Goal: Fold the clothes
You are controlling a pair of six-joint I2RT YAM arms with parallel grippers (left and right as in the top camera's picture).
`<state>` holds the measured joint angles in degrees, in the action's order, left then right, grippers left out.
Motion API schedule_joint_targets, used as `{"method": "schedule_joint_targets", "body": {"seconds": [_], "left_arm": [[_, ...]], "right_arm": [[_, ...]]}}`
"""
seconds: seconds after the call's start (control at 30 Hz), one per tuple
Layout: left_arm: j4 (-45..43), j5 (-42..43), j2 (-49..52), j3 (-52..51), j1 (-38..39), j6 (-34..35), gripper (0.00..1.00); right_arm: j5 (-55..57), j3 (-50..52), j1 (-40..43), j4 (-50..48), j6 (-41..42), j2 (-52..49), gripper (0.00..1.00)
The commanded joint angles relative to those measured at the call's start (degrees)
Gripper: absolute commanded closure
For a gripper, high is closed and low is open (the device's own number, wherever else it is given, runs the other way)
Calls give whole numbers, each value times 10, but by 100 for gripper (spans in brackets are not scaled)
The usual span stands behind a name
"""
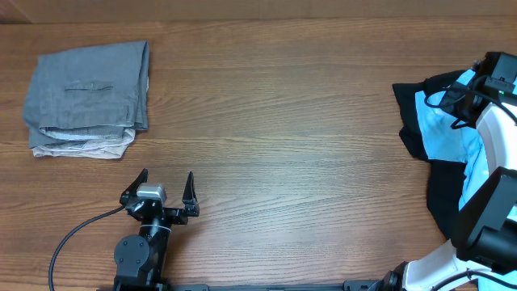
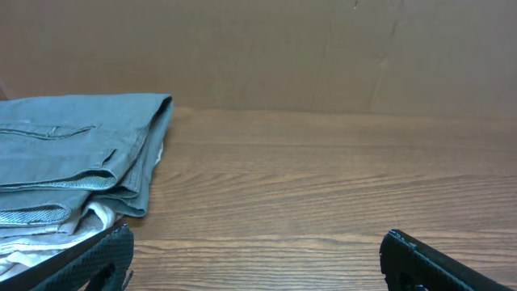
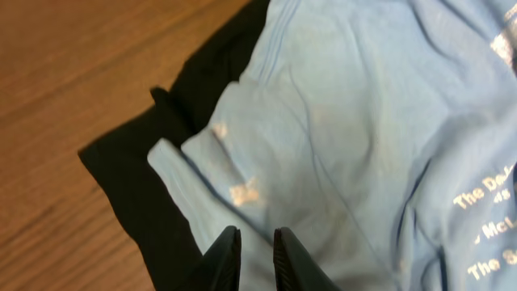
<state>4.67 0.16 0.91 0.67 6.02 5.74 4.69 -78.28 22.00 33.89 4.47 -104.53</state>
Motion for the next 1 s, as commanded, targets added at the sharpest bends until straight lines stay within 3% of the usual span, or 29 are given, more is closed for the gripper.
{"method": "schedule_joint_targets", "body": {"seconds": [0.0,0.17,0.4,0.53,0.97], "left_arm": [[-2,-6,-7,-3,4,-11,0],[-2,-6,-7,-3,4,-10,0],[-2,-6,-7,-3,4,-10,0],[-2,-6,-7,-3,4,-10,0],[-2,-6,-6,-3,4,-10,0]], "right_arm": [[-24,-15,-1,-17,0,-15,81],[-39,-15,-1,-37,0,-40,78],[-64,-15,-1,-46,-45,-88,56],[-63,-15,-1,-56,-70,-106,48],[-53,-15,-1,-96,-80,-107,47]]}}
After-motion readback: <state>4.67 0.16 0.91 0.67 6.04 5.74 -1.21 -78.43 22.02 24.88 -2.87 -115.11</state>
